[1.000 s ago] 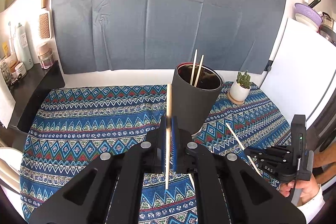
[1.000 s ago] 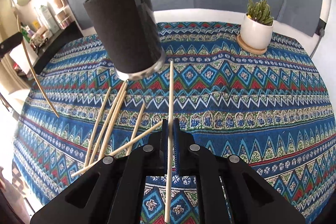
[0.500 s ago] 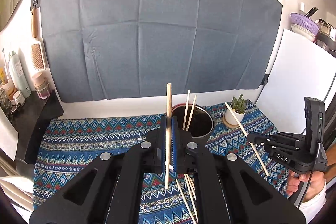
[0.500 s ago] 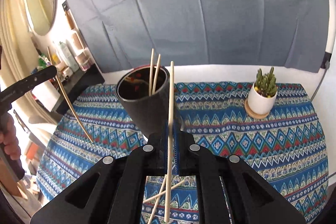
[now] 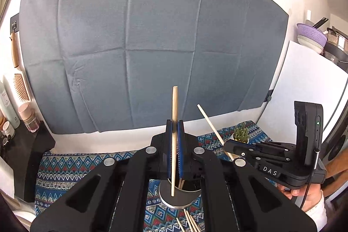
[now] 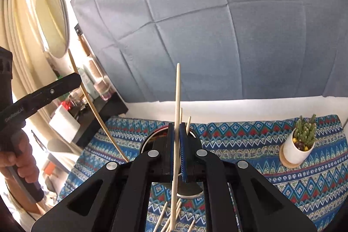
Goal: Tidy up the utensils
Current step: 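Raise the left tool's stick over the black holder while the right tool carries its stick there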
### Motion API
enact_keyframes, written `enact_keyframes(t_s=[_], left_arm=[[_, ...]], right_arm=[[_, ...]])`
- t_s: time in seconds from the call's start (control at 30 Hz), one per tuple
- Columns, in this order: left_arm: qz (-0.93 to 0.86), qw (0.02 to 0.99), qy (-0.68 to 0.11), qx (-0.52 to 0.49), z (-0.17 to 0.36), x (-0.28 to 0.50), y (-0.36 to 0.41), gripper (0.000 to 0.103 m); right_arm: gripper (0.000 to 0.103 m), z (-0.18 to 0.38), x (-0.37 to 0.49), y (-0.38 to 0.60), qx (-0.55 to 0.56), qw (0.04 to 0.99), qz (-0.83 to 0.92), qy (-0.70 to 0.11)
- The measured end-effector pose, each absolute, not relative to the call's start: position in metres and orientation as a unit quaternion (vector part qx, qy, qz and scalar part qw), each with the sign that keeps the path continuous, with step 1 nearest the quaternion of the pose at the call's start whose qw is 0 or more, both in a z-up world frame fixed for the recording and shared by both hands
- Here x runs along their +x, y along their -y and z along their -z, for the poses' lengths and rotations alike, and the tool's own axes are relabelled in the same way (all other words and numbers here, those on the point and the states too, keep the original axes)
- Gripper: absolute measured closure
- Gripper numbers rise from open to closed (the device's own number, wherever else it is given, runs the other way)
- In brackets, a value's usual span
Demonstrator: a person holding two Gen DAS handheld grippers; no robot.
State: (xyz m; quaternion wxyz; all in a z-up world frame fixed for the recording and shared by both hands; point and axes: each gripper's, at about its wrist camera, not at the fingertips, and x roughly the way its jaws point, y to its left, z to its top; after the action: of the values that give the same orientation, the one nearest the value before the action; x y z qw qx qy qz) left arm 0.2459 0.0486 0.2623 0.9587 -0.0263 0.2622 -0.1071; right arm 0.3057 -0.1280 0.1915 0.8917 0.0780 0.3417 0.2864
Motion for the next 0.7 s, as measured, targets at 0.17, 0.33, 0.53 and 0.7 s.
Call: enact_keyframes(t_s=[0.17,0.33,0.53,0.7], left_arm=[[0.121,0.957,-0.263,-0.023,-0.258,0.270,-0.037,0.098],[0.131,0.952,-0.276,-0.017,-0.231,0.290,-0.028,0.098],[0.136,0.941,-0.307,-0.033,-0.197,0.309,-0.030,0.098],[0.134,0.937,-0.321,-0.024,-0.176,0.313,-0.031,0.098]], right_arm=[[0.098,-0.185,0.328,0.126,0.105,0.890,-0.307,-0.320],[0.098,-0.158,0.348,0.115,0.160,0.880,-0.337,-0.294],[0.098,-0.129,0.367,0.111,0.208,0.875,-0.347,-0.265],[0.098,-0.117,0.371,0.110,0.210,0.875,-0.353,-0.257]])
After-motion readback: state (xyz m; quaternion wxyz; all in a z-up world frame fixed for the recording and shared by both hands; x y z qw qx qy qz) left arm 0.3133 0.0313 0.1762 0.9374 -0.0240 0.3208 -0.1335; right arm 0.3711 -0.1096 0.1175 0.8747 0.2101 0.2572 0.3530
